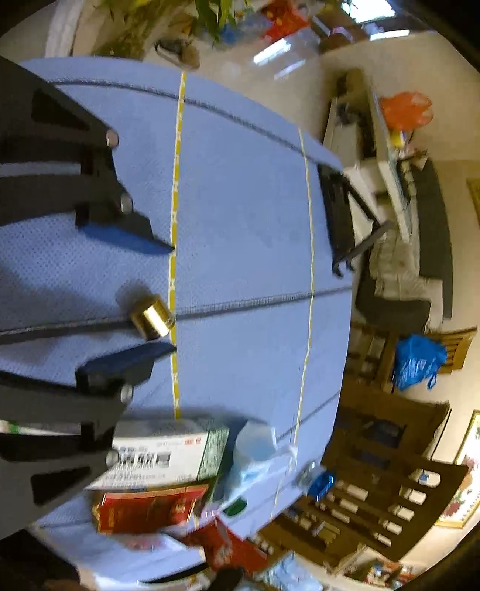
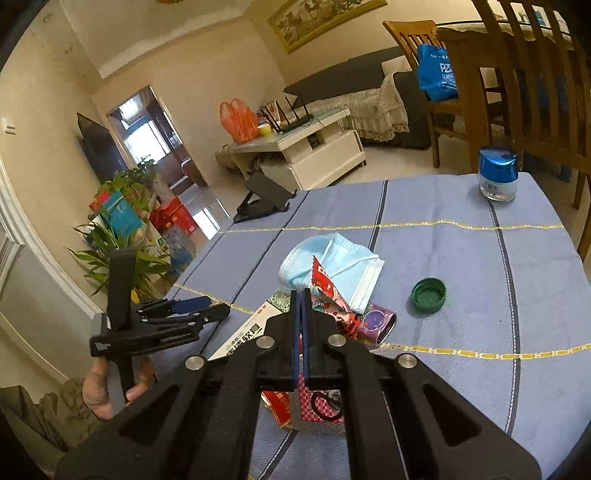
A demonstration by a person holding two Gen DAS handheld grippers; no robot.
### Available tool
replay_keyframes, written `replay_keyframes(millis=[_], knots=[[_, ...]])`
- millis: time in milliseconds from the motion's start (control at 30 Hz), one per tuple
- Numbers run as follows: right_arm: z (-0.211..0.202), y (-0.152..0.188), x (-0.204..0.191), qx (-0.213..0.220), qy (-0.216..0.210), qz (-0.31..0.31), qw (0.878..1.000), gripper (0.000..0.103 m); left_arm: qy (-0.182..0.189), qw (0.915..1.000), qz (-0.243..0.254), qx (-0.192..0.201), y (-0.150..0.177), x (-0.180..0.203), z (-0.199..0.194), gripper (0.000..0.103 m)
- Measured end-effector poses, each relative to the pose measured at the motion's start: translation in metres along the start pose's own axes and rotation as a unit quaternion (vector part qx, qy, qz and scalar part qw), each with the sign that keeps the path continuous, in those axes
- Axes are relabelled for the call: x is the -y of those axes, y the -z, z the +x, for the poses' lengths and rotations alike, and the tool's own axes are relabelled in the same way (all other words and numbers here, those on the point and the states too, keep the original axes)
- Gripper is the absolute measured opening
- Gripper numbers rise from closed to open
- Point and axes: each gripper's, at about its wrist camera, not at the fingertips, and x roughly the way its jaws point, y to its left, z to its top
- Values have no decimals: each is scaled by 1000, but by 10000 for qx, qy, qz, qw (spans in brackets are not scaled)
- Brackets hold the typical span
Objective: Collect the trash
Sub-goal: 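Grasp the red snack wrapper with the right gripper while the left gripper grasps the gold bottle cap, then carry both items to the bin and release them from both grippers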
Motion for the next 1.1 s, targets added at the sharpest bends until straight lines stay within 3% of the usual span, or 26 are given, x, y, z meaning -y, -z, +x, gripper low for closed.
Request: replay_keyframes(millis=[33, 133, 300, 533, 633, 833, 1100], knots=[[-1, 0, 1, 13, 7, 8, 10000, 1, -192, 9998, -75, 31, 1, -1, -1, 22], [-5, -1, 4, 59, 62, 15, 10000, 1, -181, 9988, -450, 95, 6, -10, -6, 22], [-14, -1, 6, 186, 57, 69, 9998, 1, -179, 9975, -658, 203, 9, -19, -15, 21], [-25, 0, 17, 305, -214, 278, 9989, 1, -554, 9955, -322, 694, -2, 1, -47, 22], [-23, 2, 32, 198, -130, 531, 9983, 1, -399, 9955, -45, 862, -10, 27, -59, 22], [-53, -1, 63, 520, -72, 920, 9944, 1, 299, 9936, 451, 988, -25, 92, -71, 22], [-94, -3, 123, 626, 790, 1207, 9876, 1, 951, 9849, 1117, 916, -32, 184, -65, 22]])
